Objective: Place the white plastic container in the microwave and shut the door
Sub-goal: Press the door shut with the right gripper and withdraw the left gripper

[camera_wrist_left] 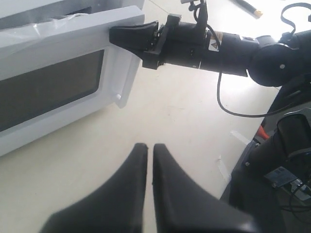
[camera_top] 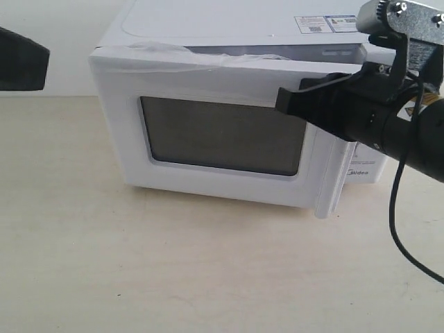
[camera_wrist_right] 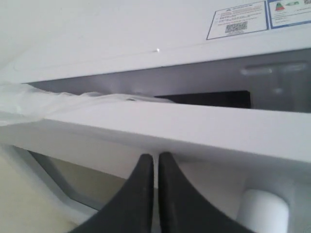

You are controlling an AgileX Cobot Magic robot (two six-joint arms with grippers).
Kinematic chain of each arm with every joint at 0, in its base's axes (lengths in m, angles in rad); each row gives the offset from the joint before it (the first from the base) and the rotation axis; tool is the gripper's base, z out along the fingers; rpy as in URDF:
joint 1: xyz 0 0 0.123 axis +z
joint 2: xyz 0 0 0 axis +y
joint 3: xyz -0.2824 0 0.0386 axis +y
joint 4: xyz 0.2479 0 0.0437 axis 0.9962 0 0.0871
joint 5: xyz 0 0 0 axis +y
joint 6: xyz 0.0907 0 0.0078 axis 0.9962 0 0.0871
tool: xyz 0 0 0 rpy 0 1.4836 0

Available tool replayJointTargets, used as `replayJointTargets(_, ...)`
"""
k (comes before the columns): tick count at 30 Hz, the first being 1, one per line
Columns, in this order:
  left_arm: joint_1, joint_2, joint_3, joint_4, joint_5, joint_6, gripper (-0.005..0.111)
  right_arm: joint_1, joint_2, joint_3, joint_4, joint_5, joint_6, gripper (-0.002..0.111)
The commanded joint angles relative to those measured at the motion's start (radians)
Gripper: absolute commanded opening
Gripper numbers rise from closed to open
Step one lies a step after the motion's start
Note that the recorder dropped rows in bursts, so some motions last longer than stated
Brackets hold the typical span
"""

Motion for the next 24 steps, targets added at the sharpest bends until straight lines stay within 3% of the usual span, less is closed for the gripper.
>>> replayJointTargets(1,-0.006,0.001,0.004,0.003,0.004,-0.010,0.004,-0.006,0.026,-0.004,0.019,-0.046,-0.015,0.000)
replayJointTargets(24,-0.006,-0.001,0.004,0.003,0.021,-0.016,0.004,-0.006,0.167,-0.098,0.069,-0.094,-0.046,0.000)
